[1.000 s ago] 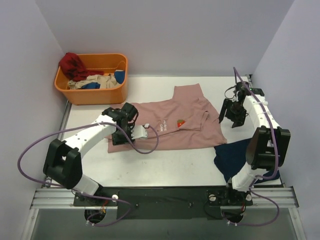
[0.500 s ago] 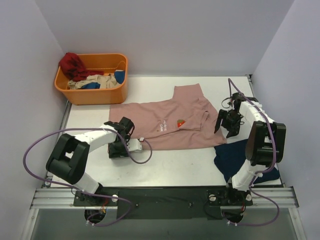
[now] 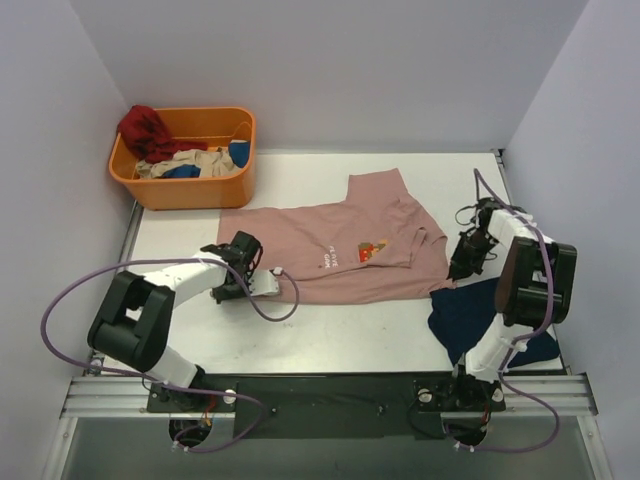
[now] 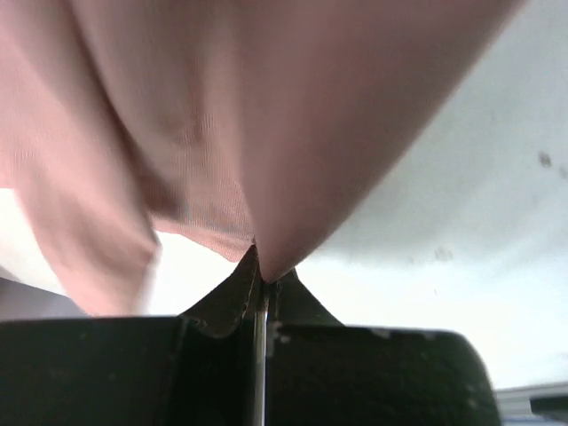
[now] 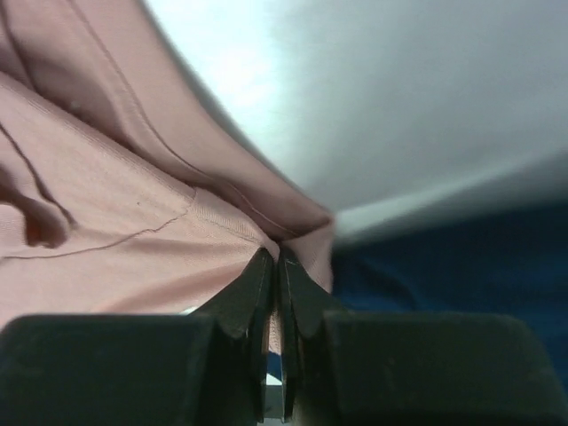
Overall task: Fold and stack the t-shirts
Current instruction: Fold the flattened tshirt in 1/3 of the way
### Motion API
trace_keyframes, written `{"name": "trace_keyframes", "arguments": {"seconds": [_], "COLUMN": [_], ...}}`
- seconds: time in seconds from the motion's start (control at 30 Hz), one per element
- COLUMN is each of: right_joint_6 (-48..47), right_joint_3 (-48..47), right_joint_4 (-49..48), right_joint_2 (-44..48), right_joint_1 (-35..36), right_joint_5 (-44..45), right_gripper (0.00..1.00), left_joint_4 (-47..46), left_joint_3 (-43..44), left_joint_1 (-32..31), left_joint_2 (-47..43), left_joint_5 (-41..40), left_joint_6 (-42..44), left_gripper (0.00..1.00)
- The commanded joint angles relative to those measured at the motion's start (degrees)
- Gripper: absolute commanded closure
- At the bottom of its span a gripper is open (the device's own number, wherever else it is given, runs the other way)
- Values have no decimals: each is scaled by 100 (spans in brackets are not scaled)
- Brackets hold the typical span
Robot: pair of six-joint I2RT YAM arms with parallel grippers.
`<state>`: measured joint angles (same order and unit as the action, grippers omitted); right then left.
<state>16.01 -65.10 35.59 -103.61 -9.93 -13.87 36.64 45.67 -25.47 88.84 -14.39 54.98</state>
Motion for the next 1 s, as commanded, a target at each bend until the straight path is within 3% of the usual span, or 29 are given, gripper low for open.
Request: {"name": "trace_keyframes", "arguments": {"seconds": [0.0,0.13,0.37,0.4,0.43,0.47,0.5,0.57,0.67,0.8,0.97], "right_joint_6": [245,306,262,254,262,254,253,227,87,43,227], "right_joint_3": [260,551,516,438,393,297,235,-46,-659,-1144,-856], "right_joint_4": [308,404,404,439,466,527,571,755,1010,1213,686], "right_joint_2": [885,1097,720,685,632,640,649,745,930,992,966], "right_joint_1": [-334,-334,-290,-255,-229,-220,-211,-71,342,958,1572], "right_joint_5": [621,508,482,455,481,534,586,963,1369,1984,992], "right_gripper": [100,100,100,86,77,61,56,51,47,46,49], "left_joint_4": [1579,2504,2567,2645,2681,2803,2874,3094,3549,3762,2245], "left_joint_3": [65,240,275,293,337,372,512,827,1557,2892,2465], "left_joint_1": [201,87,-1,-1,-1,-1,-1,7,112,603,675], "left_joint_2": [-620,-859,-491,-455,-438,-446,-446,-437,-411,-236,-86], "left_joint_5": [147,586,806,824,850,868,885,816,745,1297,1105], "left_joint_6": [311,180,-66,-75,-40,-14,-22,-40,-14,-66,-698], "left_gripper": [100,100,99,94,80,71,59,52,48,46,53]}}
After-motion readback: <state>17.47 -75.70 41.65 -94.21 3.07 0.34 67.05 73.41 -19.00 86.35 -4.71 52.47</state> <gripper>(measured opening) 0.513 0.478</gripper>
